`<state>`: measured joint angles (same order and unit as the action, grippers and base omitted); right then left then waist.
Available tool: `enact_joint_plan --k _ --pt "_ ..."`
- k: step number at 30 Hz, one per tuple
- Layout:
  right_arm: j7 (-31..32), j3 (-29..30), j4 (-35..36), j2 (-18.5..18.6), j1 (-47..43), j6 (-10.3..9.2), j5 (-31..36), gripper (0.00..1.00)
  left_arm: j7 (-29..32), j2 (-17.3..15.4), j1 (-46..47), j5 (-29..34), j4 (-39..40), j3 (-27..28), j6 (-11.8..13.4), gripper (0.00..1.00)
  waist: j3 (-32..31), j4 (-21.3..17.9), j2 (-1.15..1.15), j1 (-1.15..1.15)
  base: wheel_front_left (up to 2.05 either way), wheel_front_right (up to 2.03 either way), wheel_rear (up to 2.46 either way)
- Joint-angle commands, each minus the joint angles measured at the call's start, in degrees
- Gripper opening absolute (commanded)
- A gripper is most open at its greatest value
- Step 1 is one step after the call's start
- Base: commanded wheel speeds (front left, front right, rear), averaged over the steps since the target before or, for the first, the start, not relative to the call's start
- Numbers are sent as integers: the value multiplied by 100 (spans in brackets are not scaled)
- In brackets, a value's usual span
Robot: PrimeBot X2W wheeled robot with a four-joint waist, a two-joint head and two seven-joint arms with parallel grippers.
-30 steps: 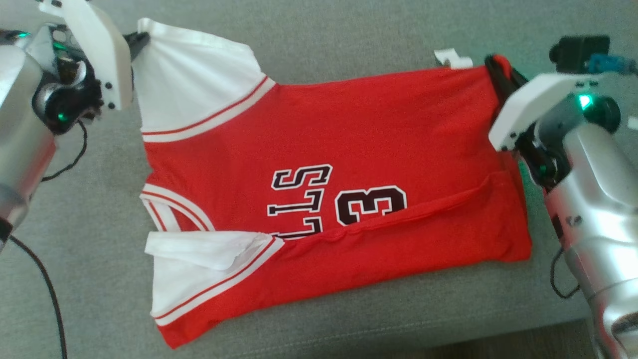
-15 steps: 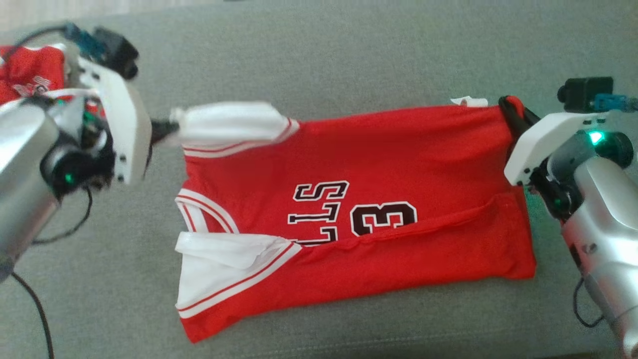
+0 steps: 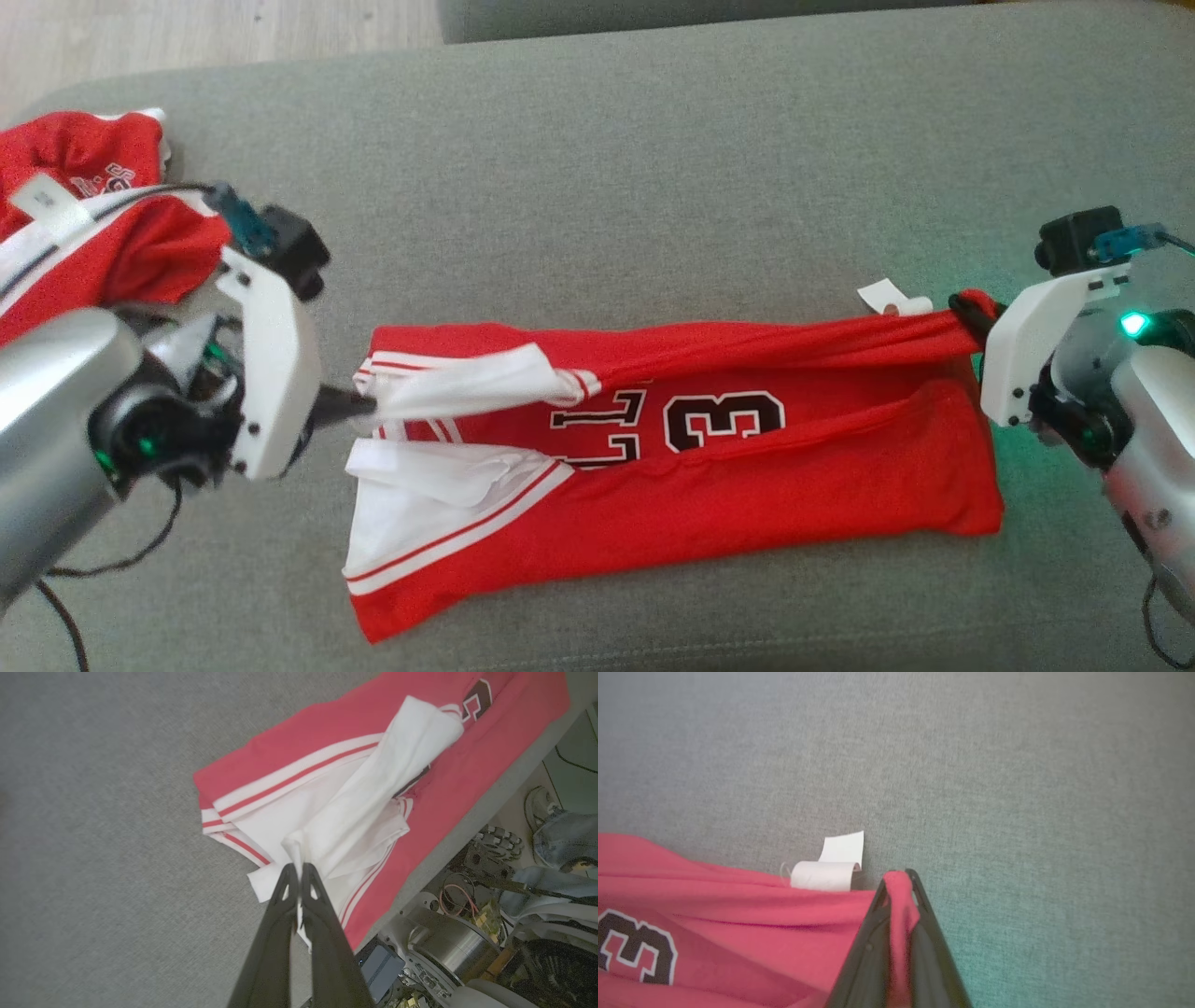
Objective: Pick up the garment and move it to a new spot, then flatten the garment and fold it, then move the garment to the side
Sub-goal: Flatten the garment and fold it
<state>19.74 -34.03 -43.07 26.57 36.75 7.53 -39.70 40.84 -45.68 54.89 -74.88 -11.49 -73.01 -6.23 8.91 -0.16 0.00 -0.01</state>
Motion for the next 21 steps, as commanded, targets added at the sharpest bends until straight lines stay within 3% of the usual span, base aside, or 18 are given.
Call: enact_joint_plan --k 1,10,11,12,13,14,21 --pt "49 -96 174 189 15 -4 -56 0 44 -282 132 -14 124 277 58 0 57 -8 0 1 0 0 0" --pt "464 -441 284 227 -23 -4 -381 0 169 -242 -219 -61 319 166 111 0 126 -37 0 1 0 0 0" --pt "489 -466 285 239 -31 -4 -404 13 167 -234 -248 -69 319 162 114 0 107 -43 0 1 0 0 0" --pt "523 -495 280 249 -41 -4 -422 45 154 -223 -277 -80 321 159 114 17 88 -49 0 1 0 0 0" --pt "556 -529 276 256 -53 -4 -440 100 136 -211 -306 -90 320 157 119 91 69 -53 0 1 0 0 0" --pt "578 -567 283 262 -66 -4 -459 100 142 -202 -338 -98 323 151 117 100 50 -54 0 1 0 0 0" --pt "514 -691 519 312 -237 -4 -825 100 -18 -191 -569 -161 317 163 123 100 -292 -64 0 1 0 0 0"
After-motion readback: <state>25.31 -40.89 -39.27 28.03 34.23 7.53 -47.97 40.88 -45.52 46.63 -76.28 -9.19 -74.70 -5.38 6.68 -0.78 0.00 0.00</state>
